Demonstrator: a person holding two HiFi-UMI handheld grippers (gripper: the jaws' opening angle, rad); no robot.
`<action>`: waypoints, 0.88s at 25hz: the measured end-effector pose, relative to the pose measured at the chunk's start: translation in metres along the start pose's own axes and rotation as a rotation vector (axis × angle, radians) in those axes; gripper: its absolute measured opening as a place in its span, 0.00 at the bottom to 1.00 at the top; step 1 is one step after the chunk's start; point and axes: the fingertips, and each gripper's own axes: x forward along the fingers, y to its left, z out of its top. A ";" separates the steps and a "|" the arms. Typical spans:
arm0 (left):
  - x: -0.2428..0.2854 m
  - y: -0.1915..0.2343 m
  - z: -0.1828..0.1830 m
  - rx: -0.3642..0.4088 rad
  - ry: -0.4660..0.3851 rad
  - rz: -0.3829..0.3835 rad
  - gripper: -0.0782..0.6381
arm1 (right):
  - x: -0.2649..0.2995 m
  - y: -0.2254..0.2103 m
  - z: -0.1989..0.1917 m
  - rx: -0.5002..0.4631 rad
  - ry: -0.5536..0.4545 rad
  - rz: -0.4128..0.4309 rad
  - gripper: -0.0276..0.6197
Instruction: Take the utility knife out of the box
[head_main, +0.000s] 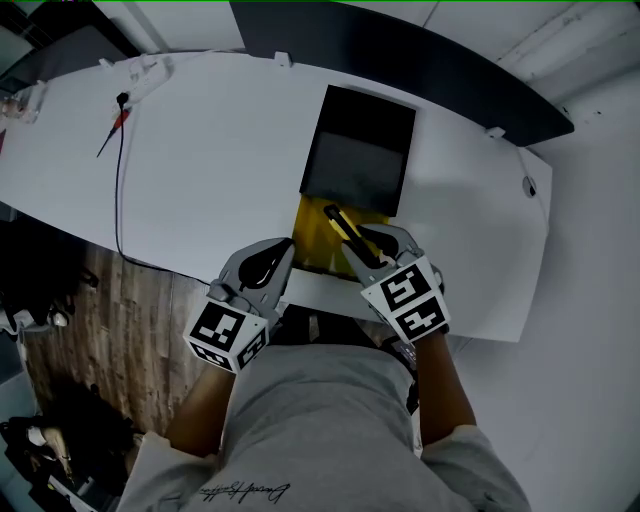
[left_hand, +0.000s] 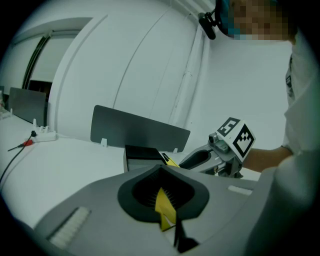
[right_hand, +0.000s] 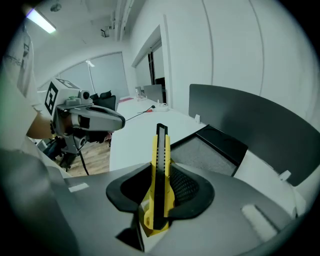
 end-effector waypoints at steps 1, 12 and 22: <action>-0.001 -0.001 0.003 0.005 -0.006 0.000 0.11 | -0.004 0.000 0.003 0.004 -0.020 0.001 0.25; -0.012 -0.018 0.025 0.024 -0.050 0.004 0.11 | -0.044 0.007 0.012 0.027 -0.122 -0.009 0.25; -0.024 -0.019 0.031 0.043 -0.062 0.038 0.11 | -0.055 0.014 0.016 0.043 -0.180 -0.018 0.25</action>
